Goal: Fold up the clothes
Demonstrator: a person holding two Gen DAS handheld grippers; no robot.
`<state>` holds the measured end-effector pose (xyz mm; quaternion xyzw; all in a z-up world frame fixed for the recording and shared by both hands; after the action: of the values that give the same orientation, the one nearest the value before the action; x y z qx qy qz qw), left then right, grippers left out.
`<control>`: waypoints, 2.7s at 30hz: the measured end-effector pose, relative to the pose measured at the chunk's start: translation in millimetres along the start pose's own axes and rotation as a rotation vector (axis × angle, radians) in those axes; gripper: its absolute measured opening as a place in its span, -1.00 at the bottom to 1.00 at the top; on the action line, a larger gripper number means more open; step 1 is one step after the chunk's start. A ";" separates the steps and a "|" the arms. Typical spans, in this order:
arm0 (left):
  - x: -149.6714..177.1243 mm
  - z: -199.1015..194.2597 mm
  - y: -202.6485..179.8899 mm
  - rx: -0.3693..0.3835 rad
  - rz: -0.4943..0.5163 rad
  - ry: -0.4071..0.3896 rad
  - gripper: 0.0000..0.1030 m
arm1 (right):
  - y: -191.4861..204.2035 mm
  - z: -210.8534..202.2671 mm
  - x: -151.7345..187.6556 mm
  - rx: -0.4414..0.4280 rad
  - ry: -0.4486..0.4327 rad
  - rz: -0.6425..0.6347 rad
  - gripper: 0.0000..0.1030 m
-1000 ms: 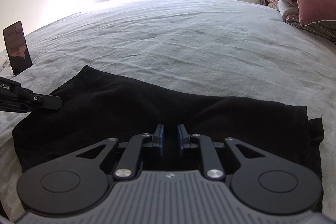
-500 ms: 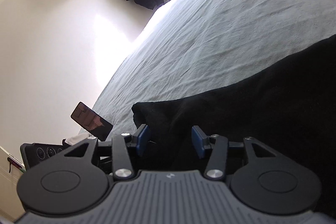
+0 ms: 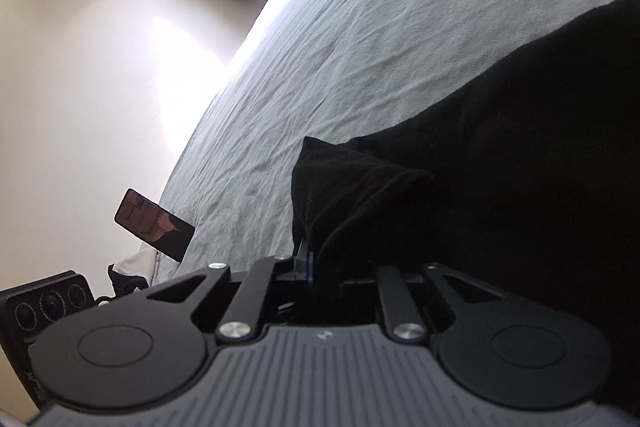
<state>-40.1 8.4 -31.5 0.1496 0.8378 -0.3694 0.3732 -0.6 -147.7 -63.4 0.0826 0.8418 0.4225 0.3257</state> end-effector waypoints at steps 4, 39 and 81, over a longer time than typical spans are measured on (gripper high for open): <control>-6.2 -20.1 -3.3 0.047 0.015 -0.055 -0.77 | 7.0 -7.2 -4.4 -0.004 -0.036 -0.034 -0.77; -71.1 62.1 -16.7 -0.082 0.220 0.083 0.28 | -62.7 -83.7 -20.2 0.034 -0.134 0.104 -0.01; -77.5 141.1 -53.3 0.006 0.414 0.170 -0.94 | -49.2 -107.0 2.7 -0.027 -0.009 0.004 -0.70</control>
<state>57.0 -129.1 -10.7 0.3501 0.8164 -0.2737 0.3689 -62.2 -247.8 -56.2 0.0818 0.8345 0.4339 0.3295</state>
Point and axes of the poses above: each gripper's, at about its wrist camera, not at the fingertips, and z roughly the way its jaws point, y to its left, x to its underside, the point moved 4 cm from there along z, roughly the way its jaws point, and after that the axes turned 6 degrees about -y, right-handed, at the moved point
